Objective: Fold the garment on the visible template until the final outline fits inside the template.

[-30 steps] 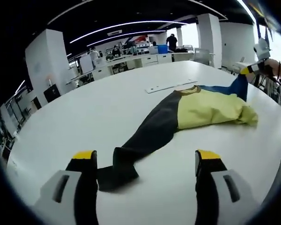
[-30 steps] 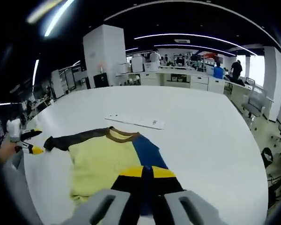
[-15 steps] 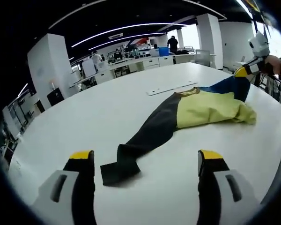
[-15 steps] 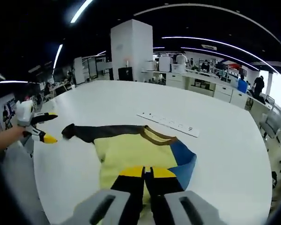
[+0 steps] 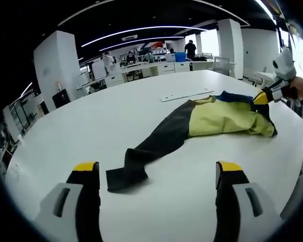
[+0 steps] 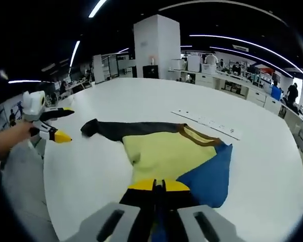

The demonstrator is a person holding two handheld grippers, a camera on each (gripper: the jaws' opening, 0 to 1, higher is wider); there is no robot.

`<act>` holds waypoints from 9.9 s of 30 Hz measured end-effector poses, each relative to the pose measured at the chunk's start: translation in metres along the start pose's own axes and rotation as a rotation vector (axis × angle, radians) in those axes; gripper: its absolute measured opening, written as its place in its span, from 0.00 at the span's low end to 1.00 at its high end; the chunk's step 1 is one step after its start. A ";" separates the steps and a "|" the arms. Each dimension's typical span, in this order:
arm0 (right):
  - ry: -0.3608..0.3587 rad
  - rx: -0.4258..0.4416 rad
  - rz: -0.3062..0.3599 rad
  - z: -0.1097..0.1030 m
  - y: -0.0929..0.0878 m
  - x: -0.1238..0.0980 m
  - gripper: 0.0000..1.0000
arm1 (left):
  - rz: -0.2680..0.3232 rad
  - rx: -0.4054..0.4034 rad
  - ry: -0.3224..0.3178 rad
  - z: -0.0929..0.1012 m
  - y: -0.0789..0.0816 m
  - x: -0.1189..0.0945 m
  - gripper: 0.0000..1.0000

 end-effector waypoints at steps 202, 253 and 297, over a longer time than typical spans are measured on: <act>-0.419 0.292 -0.092 0.179 -0.086 -0.149 0.74 | 0.019 -0.022 -0.120 0.048 0.014 -0.064 0.99; 0.143 -0.339 -0.292 0.006 -0.071 -0.017 0.28 | -0.014 -0.040 -0.173 0.065 -0.001 -0.071 0.97; 0.136 -0.028 -0.105 0.009 0.050 -0.018 0.01 | -0.012 -0.037 -0.194 0.070 -0.003 -0.080 0.93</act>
Point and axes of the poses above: the point that each gripper's makers call its tool centre point, and the gripper's own axes: x roughly forward along the fingers, z roughly to its right, y roughly out of its top, the point moved 7 cm from there along -x, roughly backward along the fingers, and after that the axes turned 8 degrees about x, right-handed, at the moved point
